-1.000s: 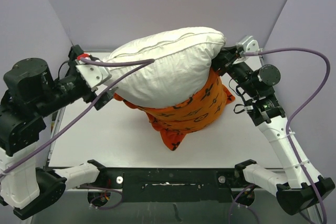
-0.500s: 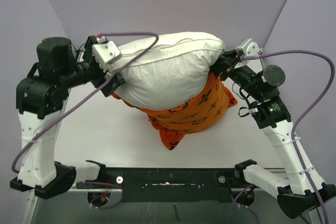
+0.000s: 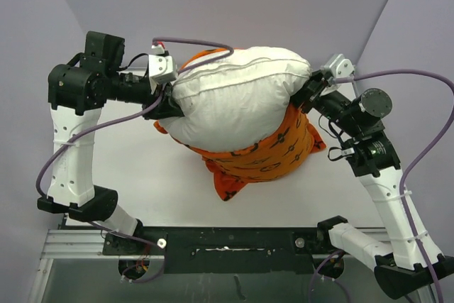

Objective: Remove the pillowcase from the pillow
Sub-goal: Remove the pillow from the pillowcase.

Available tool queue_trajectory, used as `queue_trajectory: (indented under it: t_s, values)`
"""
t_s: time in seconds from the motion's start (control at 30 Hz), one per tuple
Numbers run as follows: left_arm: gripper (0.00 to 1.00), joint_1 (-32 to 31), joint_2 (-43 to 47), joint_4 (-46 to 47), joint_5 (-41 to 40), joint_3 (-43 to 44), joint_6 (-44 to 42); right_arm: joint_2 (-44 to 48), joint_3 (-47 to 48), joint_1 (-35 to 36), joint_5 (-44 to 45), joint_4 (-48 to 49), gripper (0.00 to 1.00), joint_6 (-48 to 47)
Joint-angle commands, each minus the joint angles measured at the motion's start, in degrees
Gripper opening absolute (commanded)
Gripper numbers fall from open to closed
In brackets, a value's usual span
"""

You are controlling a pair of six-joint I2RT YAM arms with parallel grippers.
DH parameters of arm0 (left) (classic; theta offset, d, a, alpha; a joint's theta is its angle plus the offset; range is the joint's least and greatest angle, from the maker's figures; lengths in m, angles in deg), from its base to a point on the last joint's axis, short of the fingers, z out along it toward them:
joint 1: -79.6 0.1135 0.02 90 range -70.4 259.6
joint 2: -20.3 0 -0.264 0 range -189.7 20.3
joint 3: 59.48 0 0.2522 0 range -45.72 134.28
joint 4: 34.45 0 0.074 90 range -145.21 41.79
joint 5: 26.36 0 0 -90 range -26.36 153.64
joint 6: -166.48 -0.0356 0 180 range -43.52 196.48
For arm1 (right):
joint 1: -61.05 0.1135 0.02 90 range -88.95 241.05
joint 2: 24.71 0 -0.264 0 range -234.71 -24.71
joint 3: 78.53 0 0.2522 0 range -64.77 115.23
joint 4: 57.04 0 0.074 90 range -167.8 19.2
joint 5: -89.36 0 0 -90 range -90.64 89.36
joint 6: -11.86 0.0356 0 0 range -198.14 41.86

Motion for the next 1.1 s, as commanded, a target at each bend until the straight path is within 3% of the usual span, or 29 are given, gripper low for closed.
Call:
queue_trajectory:
  t_s: [0.0, 0.1, 0.2, 0.3, 0.37, 0.43, 0.5, 0.57, 0.83, 0.97, 1.07]
  values:
    - [0.0, -2.4, 0.9, -7.3, 2.4, 0.1, -1.4, 0.8, 1.3, 0.0, -1.3, -1.8, 0.0, 0.8]
    - [0.0, -2.4, 4.8, 5.5, -4.7, -3.7, 5.3, 0.7, 1.6, 0.0, 0.0, -2.2, 0.0, 1.1]
    - [0.0, -2.5, 11.9, 22.8, -14.6, -13.9, 10.4, 0.9, 2.2, 0.0, 2.1, -2.9, 0.0, 1.0]
    - [0.0, -3.2, 13.6, 28.8, -20.6, -14.1, 13.1, 1.5, 3.3, -0.1, 5.1, -4.4, 0.05, 1.0]
    - [0.0, -3.2, 11.8, 27.9, -22.1, -10.3, 16.3, 2.1, 4.5, -0.2, 7.1, -6.5, 0.21, 1.0]
    - [0.0, -3.2, 10.9, 28.2, -22.8, -8.5, 18.8, 2.7, 5.7, -0.1, 10.6, -8.9, 0.56, 1.4]
    - [0.0, -3.3, 10.4, 29.2, -24.2, -7.9, 21.7, 4.2, 6.3, -0.1, 14.2, -11.0, 0.73, 0.7]
    - [0.0, -3.9, 8.9, 29.1, -27.1, -5.9, 25.1, 6.5, 6.4, -0.1, 17.8, -13.0, 0.83, -1.3]
    - [0.0, -4.8, 5.1, 33.2, -32.3, 1.8, 35.5, 16.6, 6.0, -0.1, 18.1, -17.0, 0.85, -3.1]
    - [0.0, -6.6, 1.3, 34.7, -38.3, 10.1, 32.9, 20.1, 6.4, 0.2, 19.3, -19.3, 0.9, -2.8]
    - [0.0, -8.8, -2.1, 33.5, -43.2, 16.5, 31.8, 20.7, 7.2, 0.0, 11.6, -21.6, 0.87, -3.8]
